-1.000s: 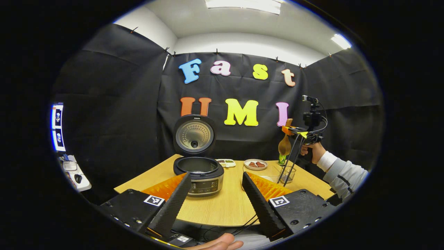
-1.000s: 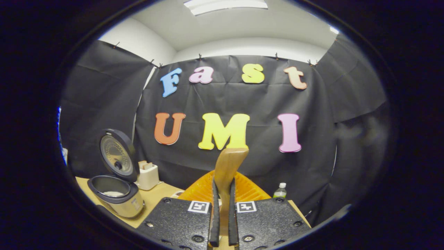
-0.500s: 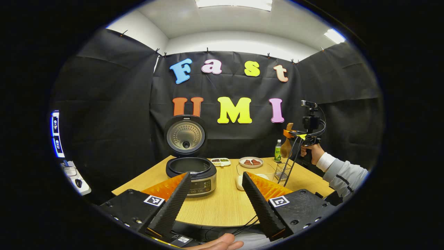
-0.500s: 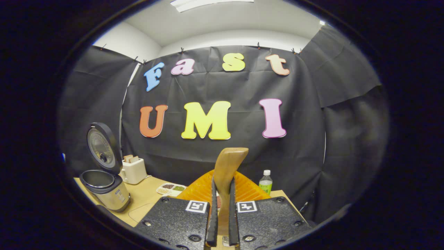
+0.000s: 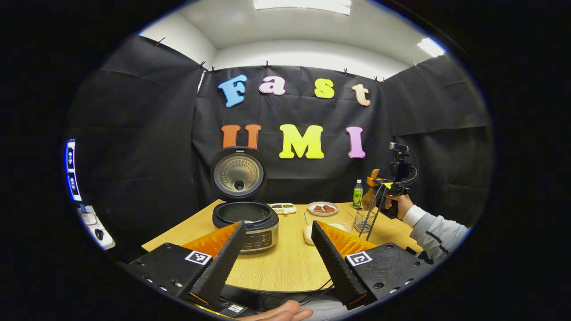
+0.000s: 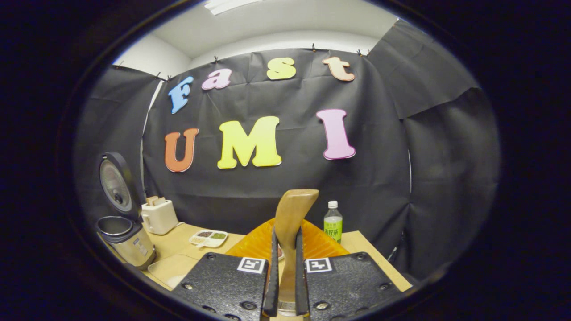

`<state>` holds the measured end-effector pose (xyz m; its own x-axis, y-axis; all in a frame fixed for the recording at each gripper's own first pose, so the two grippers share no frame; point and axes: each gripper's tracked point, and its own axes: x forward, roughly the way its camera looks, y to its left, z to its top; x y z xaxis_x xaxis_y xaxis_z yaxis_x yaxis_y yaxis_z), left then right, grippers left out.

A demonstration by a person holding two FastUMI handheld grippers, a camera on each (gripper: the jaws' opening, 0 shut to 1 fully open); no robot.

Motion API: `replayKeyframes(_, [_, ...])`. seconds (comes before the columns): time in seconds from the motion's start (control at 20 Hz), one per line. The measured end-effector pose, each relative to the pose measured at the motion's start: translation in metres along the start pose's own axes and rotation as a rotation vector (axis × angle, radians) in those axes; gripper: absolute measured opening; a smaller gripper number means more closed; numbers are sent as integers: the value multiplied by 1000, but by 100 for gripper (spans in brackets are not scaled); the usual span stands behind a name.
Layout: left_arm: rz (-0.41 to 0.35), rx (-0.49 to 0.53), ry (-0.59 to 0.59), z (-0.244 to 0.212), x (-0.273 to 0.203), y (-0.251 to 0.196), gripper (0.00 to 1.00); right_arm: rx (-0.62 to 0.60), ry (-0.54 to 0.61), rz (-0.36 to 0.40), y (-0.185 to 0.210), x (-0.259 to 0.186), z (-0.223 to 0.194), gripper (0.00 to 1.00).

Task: Close the left gripper, press the button to open the rice cooker; take a wooden spoon from the chopstick holder with the right hand, scoop a spoonful of rice and pour it into the rice cooker, then put the wooden spoon back into the chopstick holder.

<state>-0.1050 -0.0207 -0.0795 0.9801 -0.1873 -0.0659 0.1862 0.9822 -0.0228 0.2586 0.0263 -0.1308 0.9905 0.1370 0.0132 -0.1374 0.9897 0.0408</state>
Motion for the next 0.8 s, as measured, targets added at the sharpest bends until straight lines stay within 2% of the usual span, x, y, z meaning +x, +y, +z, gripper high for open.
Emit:
replayKeyframes(0.05, [5,-2,6,0,0,2,94,5,16,10,-1,3,-5,21])
replayKeyframes(0.15, [15,-1,0,3,2,2,94,-5,9,-33,-18,7,-7,34])
replayKeyframes(0.2, [18,-3,-3,6,3,2,94,-12,0,-53,-24,6,-7,60])
replayKeyframes(0.25, [18,-6,-8,7,5,1,94,-17,-6,-66,-28,6,-5,60])
replayKeyframes(0.35, [-10,-42,-9,10,16,-4,94,-14,0,-43,-24,1,-7,70])
replayKeyframes(0.4, [-24,-66,14,7,23,-5,94,-12,6,-34,-24,0,-8,85])
replayKeyframes(0.45, [-3,-75,22,10,30,2,94,-10,6,-41,-27,-3,-8,100])
replayKeyframes(0.65, [57,-43,5,40,61,37,94,17,-33,-45,-30,-21,8,100])
replayKeyframes(0.8, [108,-6,-37,70,89,64,94,37,-51,-20,-23,-41,20,100])
